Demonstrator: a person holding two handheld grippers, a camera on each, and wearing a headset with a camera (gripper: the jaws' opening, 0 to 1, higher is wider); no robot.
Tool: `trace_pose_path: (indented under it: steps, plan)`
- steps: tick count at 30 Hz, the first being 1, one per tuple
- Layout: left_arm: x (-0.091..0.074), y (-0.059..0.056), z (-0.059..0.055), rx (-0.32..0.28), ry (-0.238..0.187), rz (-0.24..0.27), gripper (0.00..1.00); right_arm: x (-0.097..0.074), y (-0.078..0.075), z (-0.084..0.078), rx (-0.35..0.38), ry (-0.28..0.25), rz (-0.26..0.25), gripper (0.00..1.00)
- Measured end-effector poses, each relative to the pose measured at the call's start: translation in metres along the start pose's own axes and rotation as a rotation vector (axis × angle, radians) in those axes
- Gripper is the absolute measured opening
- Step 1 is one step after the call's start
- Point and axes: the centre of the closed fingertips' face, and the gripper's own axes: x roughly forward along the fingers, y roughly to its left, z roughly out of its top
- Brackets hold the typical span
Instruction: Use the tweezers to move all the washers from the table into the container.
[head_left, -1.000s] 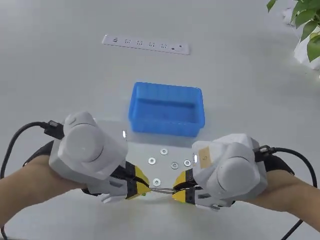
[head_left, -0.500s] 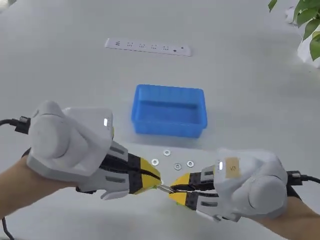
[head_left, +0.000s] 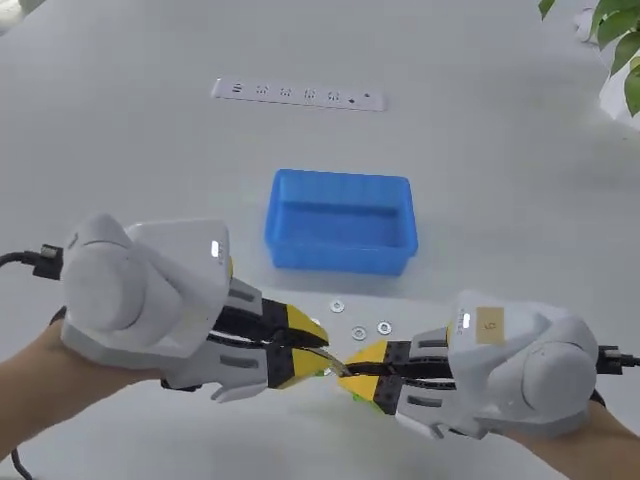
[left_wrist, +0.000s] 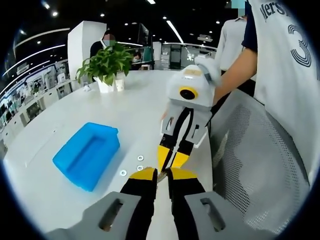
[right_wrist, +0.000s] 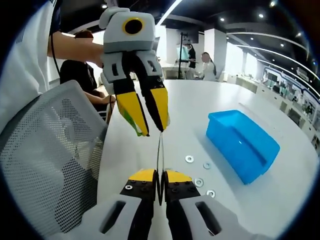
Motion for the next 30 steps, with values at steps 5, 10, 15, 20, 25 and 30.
trace_pose_path:
  steps: [5,10,15,20,25,30]
  plan:
    - [-0.006,0.016,-0.006,-0.014,0.004,0.05,0.17,0.002,0.008,0.001,-0.029,0.007,0.026,0.06]
    - [-0.006,0.006,-0.022,0.007,0.078,-0.023,0.17,0.004,0.01,0.0,-0.03,0.009,0.033,0.06]
    - [-0.006,0.001,-0.028,0.022,0.105,-0.045,0.15,0.003,0.007,0.003,-0.019,-0.002,0.027,0.06]
    - [-0.006,0.001,-0.024,0.027,0.089,-0.05,0.1,0.003,0.007,0.002,-0.025,0.001,0.03,0.06]
    - [-0.007,-0.006,-0.023,0.026,0.089,-0.097,0.07,0.002,0.008,0.001,-0.032,0.003,0.033,0.06]
    - [-0.009,-0.011,-0.019,0.043,0.086,-0.118,0.06,0.002,0.01,0.002,-0.04,0.0,0.04,0.06]
